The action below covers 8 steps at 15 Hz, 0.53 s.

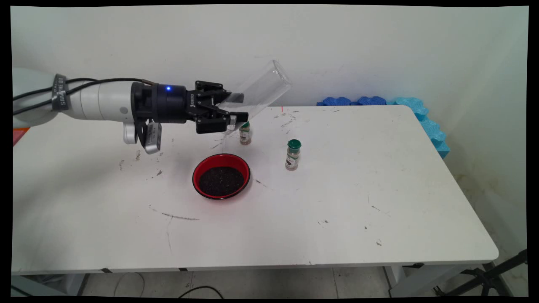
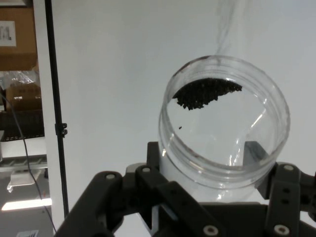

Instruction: Pour the black seasoning powder in the red bowl

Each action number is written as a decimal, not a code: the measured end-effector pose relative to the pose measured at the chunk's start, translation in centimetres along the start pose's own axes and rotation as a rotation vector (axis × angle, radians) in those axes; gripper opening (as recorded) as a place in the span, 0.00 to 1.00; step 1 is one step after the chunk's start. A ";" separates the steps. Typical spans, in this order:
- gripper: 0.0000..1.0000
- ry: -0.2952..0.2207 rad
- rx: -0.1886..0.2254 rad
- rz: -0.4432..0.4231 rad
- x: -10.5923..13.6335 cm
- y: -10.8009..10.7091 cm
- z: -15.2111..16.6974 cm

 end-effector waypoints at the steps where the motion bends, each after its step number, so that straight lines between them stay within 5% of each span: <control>1: 0.00 -0.002 0.001 0.004 0.0 0.0 0.0; 8: 0.00 0.017 0.027 0.118 0.1 0.2 0.2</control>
